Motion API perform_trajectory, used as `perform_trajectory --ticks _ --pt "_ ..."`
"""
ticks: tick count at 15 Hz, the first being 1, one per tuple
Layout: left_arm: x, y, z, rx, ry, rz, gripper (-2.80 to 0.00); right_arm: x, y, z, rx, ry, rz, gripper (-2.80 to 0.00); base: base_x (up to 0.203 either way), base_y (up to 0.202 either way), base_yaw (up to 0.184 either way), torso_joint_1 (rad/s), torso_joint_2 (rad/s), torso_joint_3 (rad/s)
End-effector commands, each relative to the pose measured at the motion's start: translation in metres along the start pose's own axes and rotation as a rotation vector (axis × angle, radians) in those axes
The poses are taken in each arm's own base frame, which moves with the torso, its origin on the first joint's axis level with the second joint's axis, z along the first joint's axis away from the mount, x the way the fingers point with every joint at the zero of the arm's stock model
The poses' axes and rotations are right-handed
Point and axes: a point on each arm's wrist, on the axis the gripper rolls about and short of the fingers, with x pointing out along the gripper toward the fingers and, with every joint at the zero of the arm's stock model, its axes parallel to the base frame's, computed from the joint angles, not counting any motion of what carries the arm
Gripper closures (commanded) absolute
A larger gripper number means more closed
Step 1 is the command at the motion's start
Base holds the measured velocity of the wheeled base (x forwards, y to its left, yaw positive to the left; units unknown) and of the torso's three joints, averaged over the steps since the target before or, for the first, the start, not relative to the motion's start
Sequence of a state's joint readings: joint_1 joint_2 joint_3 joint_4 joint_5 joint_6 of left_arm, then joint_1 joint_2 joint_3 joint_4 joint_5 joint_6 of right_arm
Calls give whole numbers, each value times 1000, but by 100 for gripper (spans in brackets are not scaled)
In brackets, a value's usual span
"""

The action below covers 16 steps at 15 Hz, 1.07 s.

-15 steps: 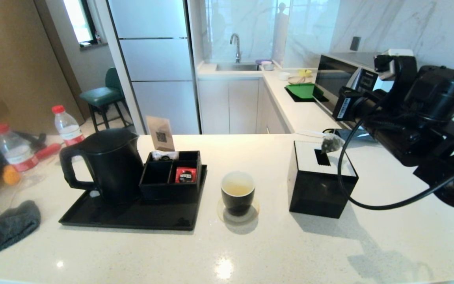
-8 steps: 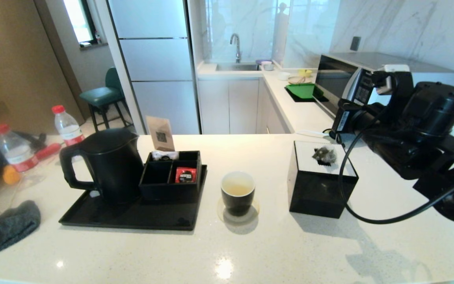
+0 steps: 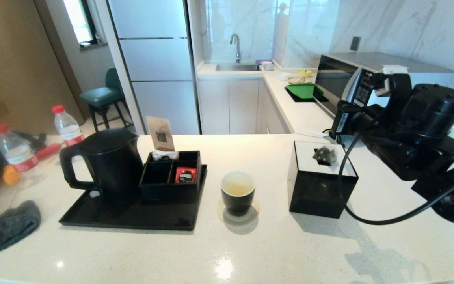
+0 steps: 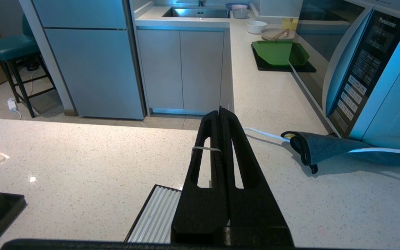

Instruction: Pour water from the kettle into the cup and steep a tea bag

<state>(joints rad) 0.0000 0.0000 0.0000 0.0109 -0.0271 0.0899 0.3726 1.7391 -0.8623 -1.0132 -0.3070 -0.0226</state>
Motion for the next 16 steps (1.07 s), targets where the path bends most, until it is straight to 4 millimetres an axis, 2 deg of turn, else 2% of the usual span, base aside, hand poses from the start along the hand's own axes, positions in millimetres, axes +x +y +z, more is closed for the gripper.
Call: perform_trajectory --ticks 1,6,16 --pt "0 0 0 1 1 8 0 2 0 2 2 -9 -3 0 0 0 0 0 0 0" --pt "0 0 0 1 0 0 0 13 1 9 7 -35 -12 0 0 0 0 0 0 0" --pt "0 0 0 1 0 0 0 16 -15 9 -19 -36 -57 0 0 0 0 0 0 0"
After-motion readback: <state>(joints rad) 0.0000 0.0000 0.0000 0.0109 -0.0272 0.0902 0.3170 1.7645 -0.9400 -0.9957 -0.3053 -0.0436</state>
